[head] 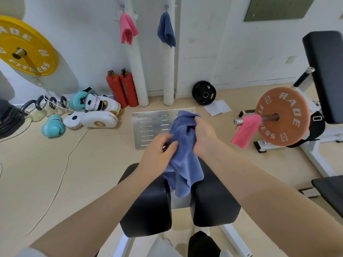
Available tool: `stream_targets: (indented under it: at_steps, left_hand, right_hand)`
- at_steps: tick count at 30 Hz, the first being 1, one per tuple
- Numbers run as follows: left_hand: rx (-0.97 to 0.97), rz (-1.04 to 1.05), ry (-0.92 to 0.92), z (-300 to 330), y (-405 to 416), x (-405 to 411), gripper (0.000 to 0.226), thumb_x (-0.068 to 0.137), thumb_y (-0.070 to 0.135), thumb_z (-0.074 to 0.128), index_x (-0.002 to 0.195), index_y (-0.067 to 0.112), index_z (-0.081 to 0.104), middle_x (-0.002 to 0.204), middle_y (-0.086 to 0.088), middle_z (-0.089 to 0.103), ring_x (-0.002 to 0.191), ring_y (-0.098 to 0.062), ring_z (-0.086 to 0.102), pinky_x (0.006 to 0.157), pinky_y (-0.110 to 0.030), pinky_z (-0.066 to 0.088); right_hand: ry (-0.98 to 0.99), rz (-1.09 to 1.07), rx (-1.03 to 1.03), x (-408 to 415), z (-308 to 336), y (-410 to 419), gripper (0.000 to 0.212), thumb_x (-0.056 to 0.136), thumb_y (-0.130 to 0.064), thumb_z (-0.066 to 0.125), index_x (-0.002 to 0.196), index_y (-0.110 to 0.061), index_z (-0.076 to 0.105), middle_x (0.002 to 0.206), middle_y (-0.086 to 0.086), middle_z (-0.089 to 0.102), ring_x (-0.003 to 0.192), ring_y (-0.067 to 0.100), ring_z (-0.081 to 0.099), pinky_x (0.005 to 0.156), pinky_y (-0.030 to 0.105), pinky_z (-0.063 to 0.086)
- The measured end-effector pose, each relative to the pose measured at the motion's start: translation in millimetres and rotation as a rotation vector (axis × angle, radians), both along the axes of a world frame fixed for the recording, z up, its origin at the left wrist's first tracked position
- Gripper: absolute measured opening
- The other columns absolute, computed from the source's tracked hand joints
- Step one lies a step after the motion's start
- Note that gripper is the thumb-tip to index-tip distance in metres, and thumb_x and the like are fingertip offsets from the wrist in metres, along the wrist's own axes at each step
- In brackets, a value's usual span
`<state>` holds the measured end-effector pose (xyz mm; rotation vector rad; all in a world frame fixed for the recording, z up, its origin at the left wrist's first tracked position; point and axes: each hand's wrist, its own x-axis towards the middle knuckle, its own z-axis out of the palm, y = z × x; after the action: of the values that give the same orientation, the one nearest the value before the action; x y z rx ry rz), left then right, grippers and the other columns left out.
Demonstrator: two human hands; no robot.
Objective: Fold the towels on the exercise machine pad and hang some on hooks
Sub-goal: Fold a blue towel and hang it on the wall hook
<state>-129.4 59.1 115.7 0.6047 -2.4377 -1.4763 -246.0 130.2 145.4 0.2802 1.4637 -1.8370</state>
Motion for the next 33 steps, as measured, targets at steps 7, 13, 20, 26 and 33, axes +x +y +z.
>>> stream_targets:
  at_steps: [7,13,20,26,33]
  left_hand:
    - [-0.241,0.110,-0.088,-31,-10,16,0.020,0.079,0.025,0.069,0.071,0.011,0.057,0.094,-0.007,0.045,0.093,-0.032,0.051,0.080,-0.039,0.047]
    - [-0.216,0.206,-0.041,-29,-32,23,0.011,0.085,0.016,0.063,0.075,0.013,0.067,0.114,-0.013,0.051,0.104,-0.033,0.052,0.089,-0.041,0.047]
    - [0.454,0.486,0.162,3,-33,4,0.026,0.094,0.014,0.046,0.072,0.019,0.056,0.070,0.000,0.054,0.070,-0.013,0.052,0.076,-0.031,0.043]
    - [0.810,0.621,0.165,3,-20,-31,0.022,0.095,0.018,0.045,0.073,0.019,0.051,0.069,0.000,0.055,0.069,-0.015,0.052,0.075,-0.030,0.045]
    - [1.085,0.308,0.152,13,28,-65,0.023,0.099,0.020,0.038,0.103,0.007,0.057,0.085,-0.009,0.067,0.068,-0.016,0.070,0.057,-0.026,0.057]
  right_hand:
    - [-0.220,-0.074,-0.356,23,6,7,0.031,0.098,-0.031,0.036,0.092,-0.010,0.058,0.090,0.007,0.060,0.085,0.017,0.058,0.080,0.028,0.046]
    - [-0.090,-0.069,-0.345,4,6,31,0.026,0.098,-0.026,0.042,0.110,-0.006,0.055,0.097,0.008,0.063,0.084,0.016,0.062,0.068,0.027,0.056]
    - [-0.079,0.031,-0.075,-5,-14,45,0.016,0.094,-0.005,0.048,0.083,0.003,0.057,0.080,0.015,0.060,0.071,0.020,0.063,0.055,0.023,0.057]
    - [0.376,0.380,0.009,-14,-6,58,0.036,0.084,0.012,0.040,0.097,-0.013,0.062,0.096,0.011,0.067,0.091,0.015,0.064,0.084,0.021,0.051]
    - [0.791,0.507,0.000,-36,6,64,0.034,0.081,0.005,0.060,0.091,-0.027,0.057,0.084,-0.003,0.067,0.081,0.009,0.064,0.082,0.021,0.052]
